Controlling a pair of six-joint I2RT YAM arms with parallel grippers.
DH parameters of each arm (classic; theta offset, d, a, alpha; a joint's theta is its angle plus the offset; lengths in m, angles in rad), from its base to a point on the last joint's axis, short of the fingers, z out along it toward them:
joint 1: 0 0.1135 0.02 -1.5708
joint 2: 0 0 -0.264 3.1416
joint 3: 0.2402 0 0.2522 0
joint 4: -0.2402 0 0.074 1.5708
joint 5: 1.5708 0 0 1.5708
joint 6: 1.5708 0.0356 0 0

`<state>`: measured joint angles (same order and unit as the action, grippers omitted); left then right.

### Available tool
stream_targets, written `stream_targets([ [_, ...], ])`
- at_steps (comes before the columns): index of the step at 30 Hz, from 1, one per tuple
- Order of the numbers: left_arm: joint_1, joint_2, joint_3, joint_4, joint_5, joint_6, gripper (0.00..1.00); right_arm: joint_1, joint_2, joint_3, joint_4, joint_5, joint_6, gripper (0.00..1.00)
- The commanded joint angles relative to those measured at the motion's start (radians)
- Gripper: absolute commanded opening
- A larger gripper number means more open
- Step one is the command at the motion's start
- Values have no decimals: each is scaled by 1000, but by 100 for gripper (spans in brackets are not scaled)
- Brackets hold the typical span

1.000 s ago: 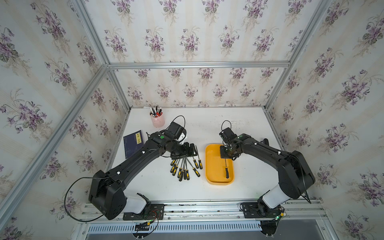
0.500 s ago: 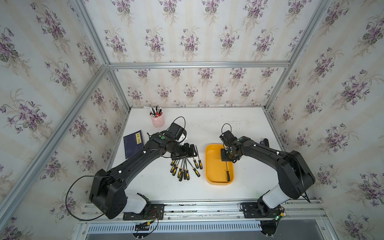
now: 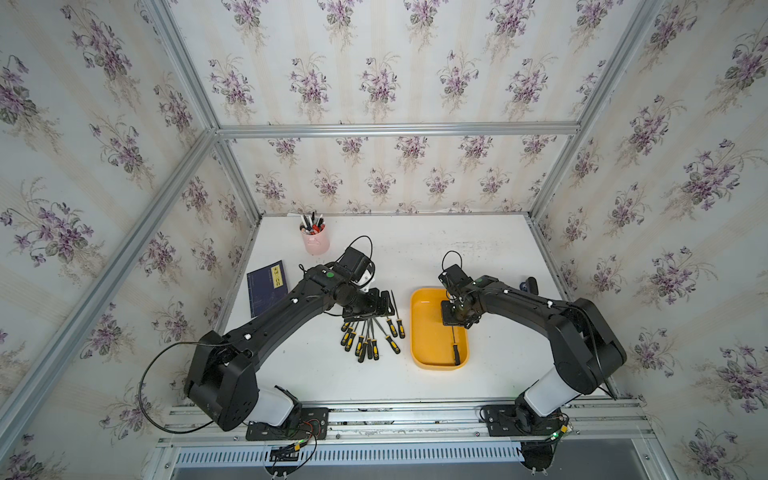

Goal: Put the file tool into the storage box
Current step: Place the file tool in the storage box.

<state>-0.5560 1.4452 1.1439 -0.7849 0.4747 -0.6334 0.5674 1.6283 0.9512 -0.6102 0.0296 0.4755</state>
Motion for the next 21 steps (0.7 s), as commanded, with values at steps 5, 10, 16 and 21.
stream_targets([
  [5, 2, 3, 0, 12, -8, 11, 91, 1, 18, -6, 19, 9, 16, 0],
  [10, 2, 4, 4, 10, -10, 13, 91, 2, 22, -6, 23, 8, 21, 0],
  [16, 3, 6, 10, 7, -11, 12, 91, 1, 24, 4, 18, 13, 21, 8],
  [21, 3, 8, 11, 7, -13, 17, 92, 2, 23, 5, 16, 18, 23, 12],
])
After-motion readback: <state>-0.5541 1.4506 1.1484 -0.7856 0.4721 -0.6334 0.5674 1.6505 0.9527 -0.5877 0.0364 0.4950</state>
